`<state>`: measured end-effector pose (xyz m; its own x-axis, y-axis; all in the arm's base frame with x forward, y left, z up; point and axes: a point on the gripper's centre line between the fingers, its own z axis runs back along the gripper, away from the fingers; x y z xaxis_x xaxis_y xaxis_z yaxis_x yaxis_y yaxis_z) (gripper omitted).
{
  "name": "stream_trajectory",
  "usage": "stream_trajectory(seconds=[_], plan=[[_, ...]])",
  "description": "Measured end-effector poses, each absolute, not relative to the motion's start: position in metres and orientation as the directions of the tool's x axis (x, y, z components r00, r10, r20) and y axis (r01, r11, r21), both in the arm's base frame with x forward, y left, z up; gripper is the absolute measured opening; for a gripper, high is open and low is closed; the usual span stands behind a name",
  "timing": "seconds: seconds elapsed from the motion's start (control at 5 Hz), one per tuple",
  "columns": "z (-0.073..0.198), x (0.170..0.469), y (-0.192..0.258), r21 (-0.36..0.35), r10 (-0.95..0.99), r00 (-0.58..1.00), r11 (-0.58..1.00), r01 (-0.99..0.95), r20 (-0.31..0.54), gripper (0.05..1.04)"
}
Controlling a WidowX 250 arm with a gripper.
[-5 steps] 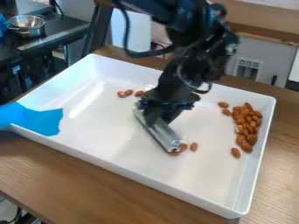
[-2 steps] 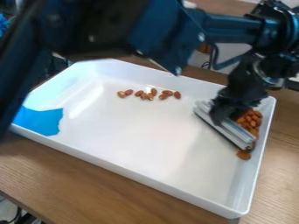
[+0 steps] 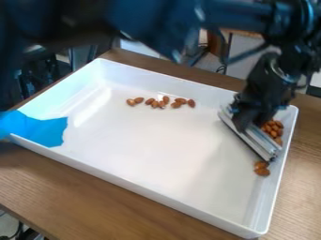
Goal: Sweep into pile
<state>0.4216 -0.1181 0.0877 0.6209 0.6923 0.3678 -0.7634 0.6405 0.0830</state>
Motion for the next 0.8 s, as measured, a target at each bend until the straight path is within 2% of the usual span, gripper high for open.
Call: stream_trajectory(seconds=[0.2, 0.4, 0.6, 0.8], plan=[[0.132, 0.409, -0.076, -0.034, 0.639, 0.655, 0.726, -0.687, 0.404, 0.352], [0.163, 0.393, -0.014, -0.152, 0.616, 0.665, 0.772, -0.618, 0.423, 0.352], [0.16, 0.385, 0.027, -0.155, 0.483, 0.773, 0.873, -0.463, 0.412, 0.352], [0.143, 0.383, 0.072, -0.087, 0.395, 0.828, 0.915, -0.395, 0.399, 0.352]])
